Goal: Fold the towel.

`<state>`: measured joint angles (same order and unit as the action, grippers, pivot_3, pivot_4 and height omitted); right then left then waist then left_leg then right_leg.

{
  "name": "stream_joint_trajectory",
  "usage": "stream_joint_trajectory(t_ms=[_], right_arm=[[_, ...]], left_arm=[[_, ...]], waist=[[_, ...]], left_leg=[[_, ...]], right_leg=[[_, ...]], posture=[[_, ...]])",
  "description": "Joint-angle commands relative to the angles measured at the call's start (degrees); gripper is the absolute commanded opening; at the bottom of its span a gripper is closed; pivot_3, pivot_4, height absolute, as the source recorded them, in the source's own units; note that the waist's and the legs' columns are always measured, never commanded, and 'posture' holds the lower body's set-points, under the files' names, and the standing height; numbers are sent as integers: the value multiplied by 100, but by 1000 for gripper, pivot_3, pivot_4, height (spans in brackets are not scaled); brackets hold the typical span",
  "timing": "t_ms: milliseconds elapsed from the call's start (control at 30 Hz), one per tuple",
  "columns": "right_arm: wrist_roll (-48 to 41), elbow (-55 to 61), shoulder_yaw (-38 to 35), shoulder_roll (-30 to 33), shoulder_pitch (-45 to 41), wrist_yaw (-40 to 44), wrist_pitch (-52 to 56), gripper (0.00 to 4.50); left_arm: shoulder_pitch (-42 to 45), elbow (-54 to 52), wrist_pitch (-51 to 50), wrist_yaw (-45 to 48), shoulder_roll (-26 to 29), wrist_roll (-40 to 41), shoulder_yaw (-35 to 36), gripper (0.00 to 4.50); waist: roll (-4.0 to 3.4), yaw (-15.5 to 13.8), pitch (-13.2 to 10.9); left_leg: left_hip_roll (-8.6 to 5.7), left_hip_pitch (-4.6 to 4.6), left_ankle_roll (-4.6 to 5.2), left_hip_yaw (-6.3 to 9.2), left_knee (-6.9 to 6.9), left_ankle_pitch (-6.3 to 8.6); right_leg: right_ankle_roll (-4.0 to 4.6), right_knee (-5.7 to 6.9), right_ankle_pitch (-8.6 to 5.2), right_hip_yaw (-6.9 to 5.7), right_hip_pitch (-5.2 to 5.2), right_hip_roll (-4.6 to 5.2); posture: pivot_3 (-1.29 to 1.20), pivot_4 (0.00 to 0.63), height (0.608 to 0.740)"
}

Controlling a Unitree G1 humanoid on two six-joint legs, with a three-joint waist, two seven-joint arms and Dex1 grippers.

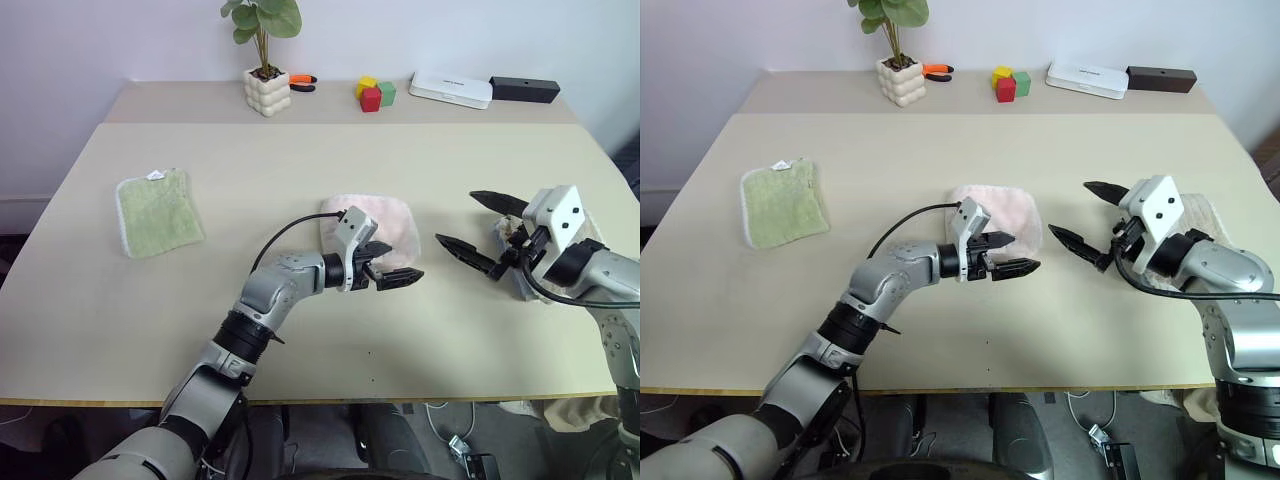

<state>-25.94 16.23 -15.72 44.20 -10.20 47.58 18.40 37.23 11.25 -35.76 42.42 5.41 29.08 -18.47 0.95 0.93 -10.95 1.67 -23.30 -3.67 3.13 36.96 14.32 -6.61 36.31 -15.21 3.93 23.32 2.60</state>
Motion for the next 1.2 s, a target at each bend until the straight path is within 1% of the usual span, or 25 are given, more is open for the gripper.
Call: stream_joint_trajectory(t_ms=[33, 133, 200, 300, 367, 433, 533, 567, 667, 800, 867, 967, 1033, 1100, 1200], right_arm=[[-6, -47, 28, -64, -211, -56, -75, 4500], [-114, -295, 4, -358, -632, -458, 94, 4500], [-161, -394, -29, -512, -812, -679, 233, 4500], [-463, -399, -119, -1035, -1070, -1163, 419, 3664], [-540, -270, -37, -1431, -1177, -1529, 497, 2752], [-518, -174, 76, -1717, -1229, -1799, 553, 1668], [-430, -1, 400, -2237, -1225, -2195, 584, 154], [-266, 0, 571, -2457, -1218, -2401, 518, 68], [23, -77, 827, -2967, -1202, -2957, 487, 68], [339, -38, 1162, -3159, -1018, -3056, 372, 68], [664, -245, 1364, -3192, -925, -3180, 283, 68], [1040, -817, 1452, -3354, -900, -3490, 166, 68], [1312, -1526, 1560, -3526, -838, -3638, -103, 68], [1738, -2006, 1849, -3472, -759, -3545, -606, 68], [1842, -2219, 1817, -3516, -707, -3604, -728, 68]], left_arm=[[146, -682, -414, 514, 189, 519, 393, 4468], [226, -1066, -747, 495, 404, 855, 875, 4468], [262, -1081, -809, 338, 394, 963, 1158, 4468], [333, -886, -594, -275, 297, 940, 1810, 3664], [304, -819, -305, -614, 160, 826, 2069, 2735], [281, -750, -123, -851, 6, 764, 2201, 1611], [248, -523, 280, -1230, -252, 365, 2098, 100], [238, -432, 471, -1410, -403, 226, 2068, 41], [222, -314, 709, -1709, -778, 122, 2074, 41], [170, -152, 899, -1886, -952, -202, 1892, 41], [100, -31, 999, -1959, -1008, -365, 1794, 41], [34, 286, 964, -1987, -1046, -560, 1662, 41], [31, 899, 1041, -2210, -1014, -906, 1578, 41], [-38, 1214, 1355, -2181, -976, -1143, 1492, 41], [-93, 1305, 1347, -2111, -955, -1210, 1479, 41]], waist=[[0, -7, 0], [-3, 7, -3], [-5, -2, -3], [-5, -18, -3], [-5, -16, -3], [-5, -16, -3], [-6, -26, -3], [-6, -25, -3], [-6, -23, -3], [-7, -20, -3], [-9, -11, -2], [-10, 0, 0], [-11, 1, 7], [-12, 8, 6], [-12, 10, 11]], left_leg=[[0, -1, 0, 0, 0, 0], [0, -1, 0, 0, 2, 0], [1, 0, 0, 2, 4, 0], [0, -1, 0, 3, 5, 0], [1, -1, 0, 7, 4, 0], [0, -2, 0, 9, 4, -1], [-1, -3, -1, 8, 5, -1], [-1, -3, -2, 8, 5, -1], [-1, -3, -2, 8, 5, -2], [-3, -6, -4, 8, 5, -2], [-2, -6, -3, 9, 4, -2], [-2, -3, -3, 8, 3, -2], [-3, -2, -4, 8, 3, -3], [-3, 1, -3, 6, 3, -3], [-2, 0, -3, 6, 0, -2]], right_leg=[[0, 0, 0, 0, 0, 0], [-2, 1, 1, 0, 0, 1], [-3, 5, 2, -1, 0, 1], [-8, 5, 4, -2, -2, 2], [-13, 5, 7, -3, -1, 2], [-14, 6, 8, -5, 0, 2], [-16, 6, 9, -5, 0, 3], [-17, 6, 9, -5, 0, 3], [-17, 6, 10, -5, 0, 3], [-18, 6, 10, -5, 4, 4], [-17, 7, 10, -5, 5, 2], [-17, 9, 10, -5, 3, 1], [-17, 10, 10, -5, 3, 1], [-17, 9, 10, -5, 1, 1], [-17, 9, 10, -4, 3, 1]], posture=[[0, 150, 740], [0, 150, 740], [0, 150, 740], [0, 150, 740], [0, 150, 740], [0, 150, 740], [0, 150, 740], [0, 150, 740], [0, 150, 740], [0, 150, 740], [0, 150, 740], [0, 150, 740], [0, 150, 740], [0, 150, 740], [0, 150, 740]])
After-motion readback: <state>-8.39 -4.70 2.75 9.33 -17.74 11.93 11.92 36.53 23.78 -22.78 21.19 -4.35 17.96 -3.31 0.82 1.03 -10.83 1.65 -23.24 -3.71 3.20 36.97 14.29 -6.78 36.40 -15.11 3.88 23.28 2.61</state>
